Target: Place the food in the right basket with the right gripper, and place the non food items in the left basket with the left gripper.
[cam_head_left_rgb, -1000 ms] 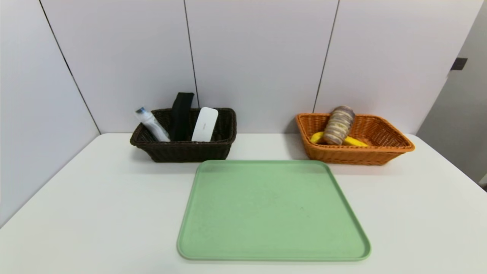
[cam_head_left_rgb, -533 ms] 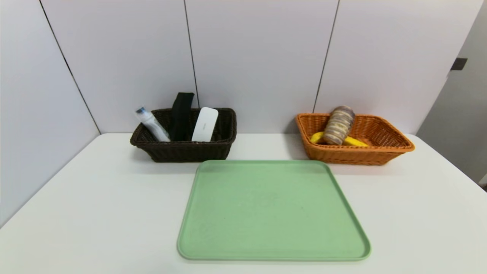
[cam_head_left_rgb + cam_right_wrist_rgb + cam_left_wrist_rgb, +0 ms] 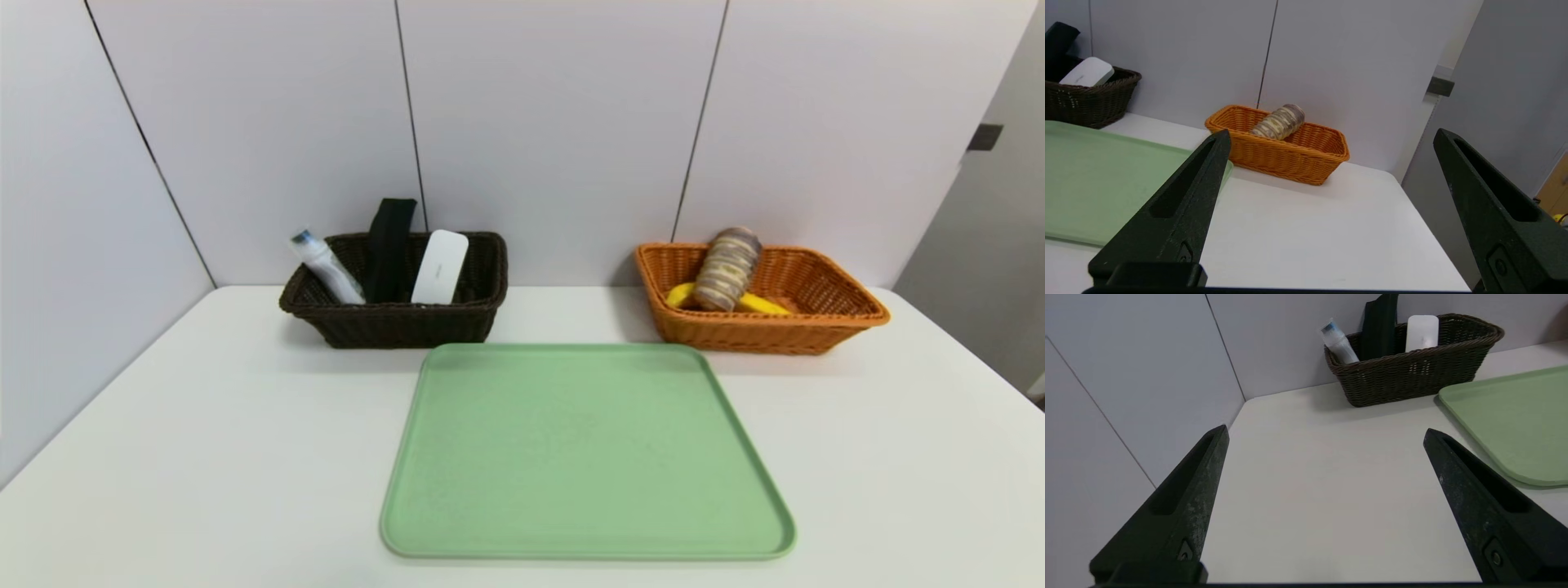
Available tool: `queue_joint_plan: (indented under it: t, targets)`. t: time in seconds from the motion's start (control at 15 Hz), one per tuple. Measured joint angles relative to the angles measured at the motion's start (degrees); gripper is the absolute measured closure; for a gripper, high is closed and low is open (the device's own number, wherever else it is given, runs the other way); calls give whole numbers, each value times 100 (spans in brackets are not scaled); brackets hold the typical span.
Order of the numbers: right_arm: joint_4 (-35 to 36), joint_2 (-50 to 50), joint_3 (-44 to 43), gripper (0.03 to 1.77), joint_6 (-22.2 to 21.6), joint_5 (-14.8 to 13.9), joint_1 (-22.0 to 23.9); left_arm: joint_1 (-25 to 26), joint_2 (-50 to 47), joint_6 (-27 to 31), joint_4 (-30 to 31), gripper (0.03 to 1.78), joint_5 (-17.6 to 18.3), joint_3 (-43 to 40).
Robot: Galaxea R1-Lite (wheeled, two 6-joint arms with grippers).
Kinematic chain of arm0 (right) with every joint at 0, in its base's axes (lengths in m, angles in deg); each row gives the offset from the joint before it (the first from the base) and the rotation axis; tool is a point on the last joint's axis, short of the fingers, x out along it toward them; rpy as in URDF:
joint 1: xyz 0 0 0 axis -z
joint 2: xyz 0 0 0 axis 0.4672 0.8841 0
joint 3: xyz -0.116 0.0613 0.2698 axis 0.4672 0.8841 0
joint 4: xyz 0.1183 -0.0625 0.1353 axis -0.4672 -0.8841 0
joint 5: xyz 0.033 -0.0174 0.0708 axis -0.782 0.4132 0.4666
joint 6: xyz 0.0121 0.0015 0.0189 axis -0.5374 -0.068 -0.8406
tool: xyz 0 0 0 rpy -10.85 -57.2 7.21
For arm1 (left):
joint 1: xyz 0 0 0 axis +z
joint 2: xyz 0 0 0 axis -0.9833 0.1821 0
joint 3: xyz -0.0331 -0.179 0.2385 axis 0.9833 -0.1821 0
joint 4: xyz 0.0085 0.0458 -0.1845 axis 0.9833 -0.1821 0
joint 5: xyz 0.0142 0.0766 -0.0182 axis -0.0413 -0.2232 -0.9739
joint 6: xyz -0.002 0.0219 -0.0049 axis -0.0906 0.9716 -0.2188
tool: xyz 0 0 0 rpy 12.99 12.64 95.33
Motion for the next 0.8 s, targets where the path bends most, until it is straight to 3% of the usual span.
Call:
queue_joint_plan:
  t: [0.2, 0.33, 0.8]
  targets:
    - [824, 0, 601, 9, 55, 2, 0, 0, -2, 308, 1173, 12, -160, -768]
    - [1265, 0, 898, 9, 63, 0, 0, 2, -2, 336, 1580, 12, -163, -1041]
    - [1381, 0, 1106, 9, 29, 49, -2, 2, -2, 276, 1698, 12, -177, -1182]
